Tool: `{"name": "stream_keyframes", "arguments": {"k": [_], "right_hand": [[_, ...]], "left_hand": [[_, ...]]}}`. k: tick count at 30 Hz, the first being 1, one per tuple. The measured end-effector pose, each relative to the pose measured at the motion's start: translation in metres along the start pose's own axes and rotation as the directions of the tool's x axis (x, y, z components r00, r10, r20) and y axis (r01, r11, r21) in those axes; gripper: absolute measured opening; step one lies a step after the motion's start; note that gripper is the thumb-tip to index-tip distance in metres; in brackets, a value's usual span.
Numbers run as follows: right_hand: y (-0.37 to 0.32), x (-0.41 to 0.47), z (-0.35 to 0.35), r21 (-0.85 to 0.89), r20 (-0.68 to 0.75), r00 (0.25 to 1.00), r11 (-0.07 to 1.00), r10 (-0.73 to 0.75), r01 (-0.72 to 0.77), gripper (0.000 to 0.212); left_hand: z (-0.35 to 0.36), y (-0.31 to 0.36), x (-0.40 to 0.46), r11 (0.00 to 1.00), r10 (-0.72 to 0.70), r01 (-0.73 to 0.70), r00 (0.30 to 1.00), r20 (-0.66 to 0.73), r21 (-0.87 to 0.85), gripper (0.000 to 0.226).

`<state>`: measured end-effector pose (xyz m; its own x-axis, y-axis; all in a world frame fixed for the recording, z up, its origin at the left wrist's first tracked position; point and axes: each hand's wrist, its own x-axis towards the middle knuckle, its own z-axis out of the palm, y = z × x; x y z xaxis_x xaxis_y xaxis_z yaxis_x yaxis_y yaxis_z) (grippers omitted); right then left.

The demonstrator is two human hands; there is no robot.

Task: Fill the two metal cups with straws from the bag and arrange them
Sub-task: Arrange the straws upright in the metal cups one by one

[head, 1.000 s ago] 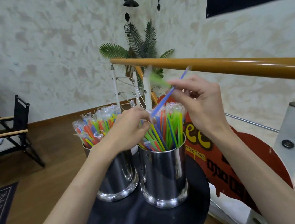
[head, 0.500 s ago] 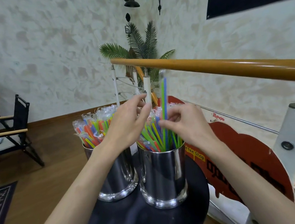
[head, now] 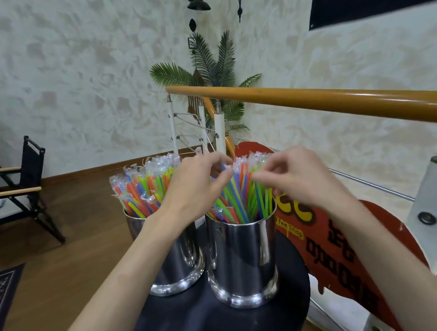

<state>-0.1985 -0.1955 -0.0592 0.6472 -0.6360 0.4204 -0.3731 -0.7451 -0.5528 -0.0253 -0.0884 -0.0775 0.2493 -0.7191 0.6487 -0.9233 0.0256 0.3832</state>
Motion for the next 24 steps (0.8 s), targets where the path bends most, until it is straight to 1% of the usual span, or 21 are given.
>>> {"name": "stream_keyframes", "arguments": {"k": [1,2,3,4,6,7,8,10,11,12,13,15,16,17,18,20,23,24], "right_hand": [[0.002,0.001,-0.010,-0.018,-0.073,0.997,0.999,0.025,-0.027,0.023],[0.005,0.002,-0.017,-0.059,-0.115,0.992,0.997,0.052,-0.059,0.025],[0.009,0.002,-0.022,-0.095,-0.120,0.989,0.991,0.083,-0.095,0.024],[0.014,0.004,-0.023,-0.114,-0.093,0.989,0.985,0.117,-0.128,0.021],[0.022,0.006,-0.018,-0.140,0.000,0.987,0.978,0.158,-0.157,0.010],[0.025,0.007,-0.014,-0.144,0.046,0.986,0.978,0.160,-0.152,0.009],[0.028,0.008,-0.010,-0.129,0.085,0.984,0.981,0.154,-0.142,0.011],[0.030,0.011,-0.004,-0.067,0.125,0.982,0.988,0.144,-0.136,0.021],[0.032,0.012,-0.002,-0.044,0.125,0.982,0.990,0.140,-0.136,0.027],[0.033,0.014,0.000,-0.031,0.120,0.983,0.990,0.139,-0.136,0.030],[0.035,0.016,0.002,-0.020,0.114,0.984,0.990,0.140,-0.139,0.033],[0.038,0.018,0.005,-0.008,0.102,0.985,0.990,0.139,-0.139,0.037],[0.040,0.019,0.007,-0.007,0.096,0.985,0.990,0.141,-0.141,0.039],[0.042,0.019,0.009,-0.009,0.093,0.985,0.990,0.142,-0.142,0.039],[0.045,0.020,0.011,-0.013,0.103,0.985,0.990,0.139,-0.138,0.035],[0.048,0.019,0.014,-0.011,0.150,0.981,0.993,0.119,-0.119,0.024],[0.049,0.018,0.010,-0.032,0.183,0.979,0.996,0.088,-0.084,0.015],[0.047,0.018,0.006,-0.046,0.205,0.976,0.997,0.074,-0.066,0.016]], "left_hand": [[0.001,-0.001,0.000,0.997,-0.003,-0.002,0.998,0.066,0.073,0.023],[0.002,-0.002,0.000,0.988,-0.009,-0.012,0.991,0.135,0.155,0.025],[0.003,-0.002,0.000,0.973,-0.017,-0.030,0.980,0.198,0.230,0.030],[0.004,-0.002,0.000,0.959,-0.025,-0.046,0.969,0.246,0.281,0.036],[0.002,0.000,0.001,0.949,-0.033,-0.060,0.957,0.289,0.309,0.042],[0.001,0.002,0.000,0.952,-0.032,-0.058,0.957,0.289,0.299,0.041],[-0.001,0.004,0.000,0.958,-0.030,-0.051,0.961,0.274,0.282,0.039],[-0.005,0.012,-0.001,0.968,-0.021,-0.026,0.982,0.186,0.248,0.037],[-0.007,0.017,-0.002,0.973,-0.023,-0.009,0.991,0.134,0.231,0.040],[-0.009,0.022,-0.003,0.977,-0.036,0.012,0.993,0.110,0.213,0.046],[-0.010,0.027,-0.004,0.981,-0.061,0.036,0.990,0.128,0.192,0.057],[-0.011,0.034,-0.008,0.982,-0.113,0.066,0.957,0.269,0.179,0.089],[-0.010,0.035,-0.010,0.977,-0.121,0.050,0.932,0.341,0.209,0.103],[-0.007,0.035,-0.012,0.969,-0.120,0.020,0.911,0.395,0.247,0.113],[-0.002,0.034,-0.014,0.961,-0.116,-0.008,0.895,0.430,0.276,0.116],[0.008,0.029,-0.015,0.952,-0.092,-0.047,0.898,0.430,0.302,0.110],[0.018,0.020,-0.012,0.951,-0.017,-0.089,0.941,0.338,0.297,0.093],[0.020,0.017,-0.011,0.954,0.008,-0.099,0.952,0.306,0.283,0.089]]}}
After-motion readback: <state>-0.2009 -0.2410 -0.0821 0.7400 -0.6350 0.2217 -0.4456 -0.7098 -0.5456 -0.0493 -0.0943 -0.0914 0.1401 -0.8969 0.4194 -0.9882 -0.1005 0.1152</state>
